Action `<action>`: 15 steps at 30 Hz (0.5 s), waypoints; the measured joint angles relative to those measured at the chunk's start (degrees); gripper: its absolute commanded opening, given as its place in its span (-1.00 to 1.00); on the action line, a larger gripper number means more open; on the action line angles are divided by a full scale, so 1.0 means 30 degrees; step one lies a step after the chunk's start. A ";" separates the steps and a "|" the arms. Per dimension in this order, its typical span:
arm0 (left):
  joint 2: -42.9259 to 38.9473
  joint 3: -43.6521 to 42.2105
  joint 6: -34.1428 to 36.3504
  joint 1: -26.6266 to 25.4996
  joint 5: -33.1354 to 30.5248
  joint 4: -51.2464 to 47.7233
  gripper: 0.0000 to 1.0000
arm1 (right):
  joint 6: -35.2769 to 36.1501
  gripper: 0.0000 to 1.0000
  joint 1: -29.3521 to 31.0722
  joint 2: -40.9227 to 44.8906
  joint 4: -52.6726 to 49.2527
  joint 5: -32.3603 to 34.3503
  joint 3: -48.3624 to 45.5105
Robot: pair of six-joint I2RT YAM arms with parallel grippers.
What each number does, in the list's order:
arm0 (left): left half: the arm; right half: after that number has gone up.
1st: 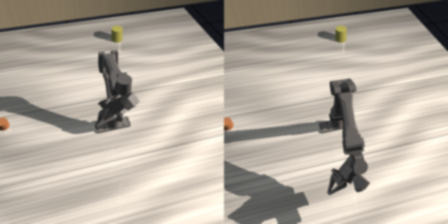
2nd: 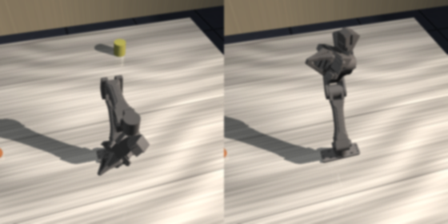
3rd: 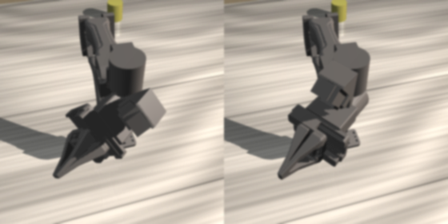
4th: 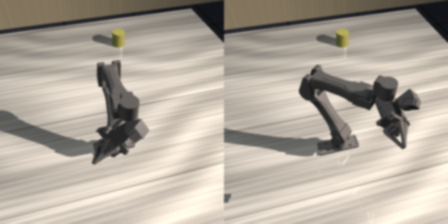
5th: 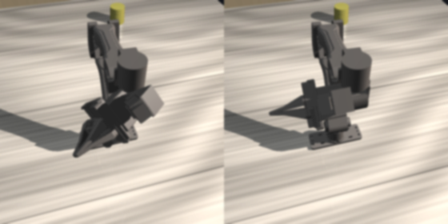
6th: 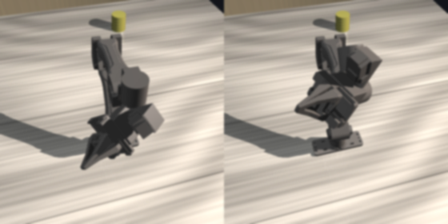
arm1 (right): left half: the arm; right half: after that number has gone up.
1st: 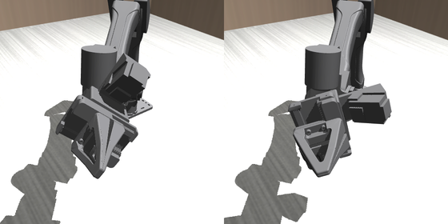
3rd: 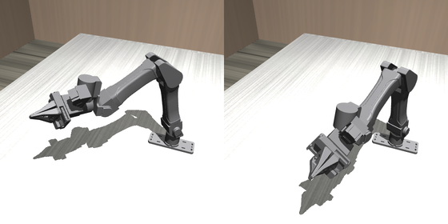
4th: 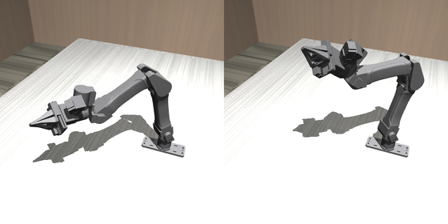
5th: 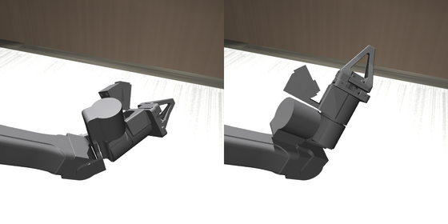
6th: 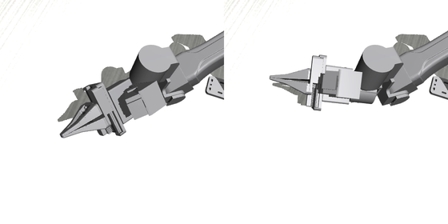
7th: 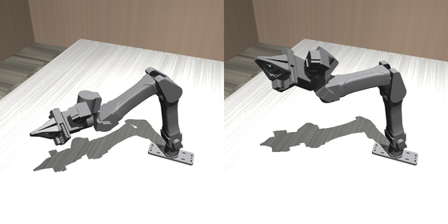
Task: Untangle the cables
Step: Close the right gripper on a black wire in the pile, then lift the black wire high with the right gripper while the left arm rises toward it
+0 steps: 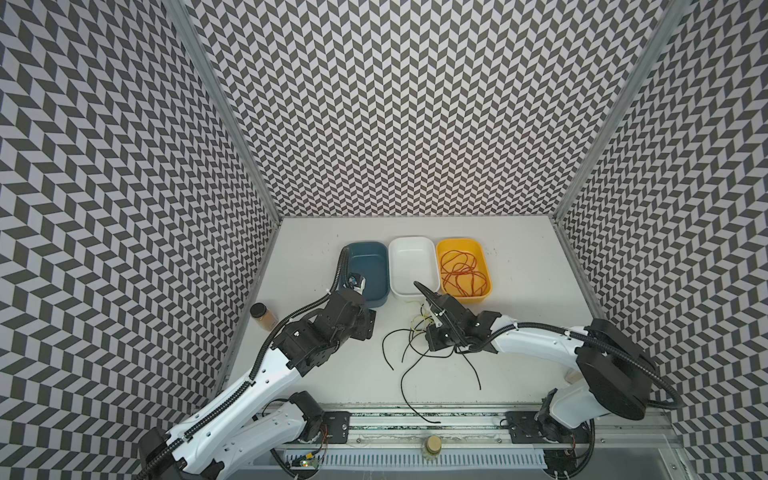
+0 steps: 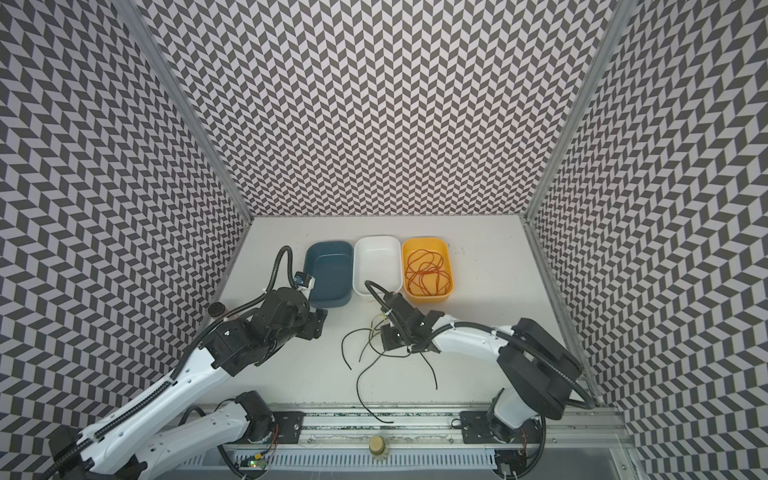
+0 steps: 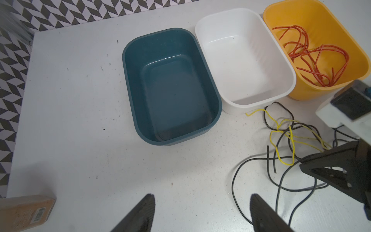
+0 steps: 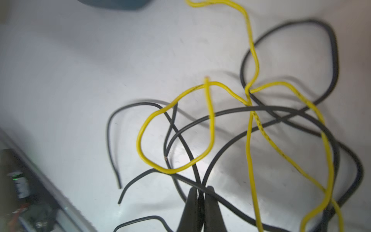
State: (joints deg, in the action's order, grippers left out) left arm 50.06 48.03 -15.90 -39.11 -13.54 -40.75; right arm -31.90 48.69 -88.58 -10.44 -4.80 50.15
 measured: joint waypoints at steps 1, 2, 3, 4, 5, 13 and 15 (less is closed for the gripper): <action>0.0000 0.0000 0.0007 0.0000 0.0000 -0.0007 0.54 | 0.0189 -1.00 0.0022 0.0007 -0.0153 -0.0124 0.0707; 0.0000 0.0000 0.0000 0.0000 0.0000 -0.0007 0.54 | 0.0415 -1.00 0.0029 0.0029 -0.0299 -0.0197 0.1290; -0.0007 0.0000 0.0000 0.0000 -0.0007 -0.0007 0.54 | 0.0743 -1.00 0.0051 0.0058 -0.0561 -0.0270 0.2025; -0.0007 0.0000 0.0000 0.0000 -0.0015 -0.0007 0.54 | 0.1013 -1.00 0.0066 0.0131 -0.0758 -0.0321 0.2616; -0.0007 0.0000 0.0000 0.0000 -0.0044 -0.0007 0.54 | 0.1260 -1.00 0.0066 0.0233 -0.0976 -0.0372 0.3089; -0.0510 0.0000 0.0000 0.0000 -0.0321 -0.0007 0.54 | 0.3133 -1.00 0.0066 0.2149 -0.3483 -0.1027 0.6237; -0.0852 0.0000 0.0000 -0.0007 -0.0372 -0.0007 0.55 | 0.3359 -1.00 0.0066 0.2754 -0.4000 -0.1137 0.6564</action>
State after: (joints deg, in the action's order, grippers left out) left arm 47.51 48.03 -15.90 -39.13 -14.66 -40.77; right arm -21.82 48.88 -80.31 -22.44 -8.21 69.84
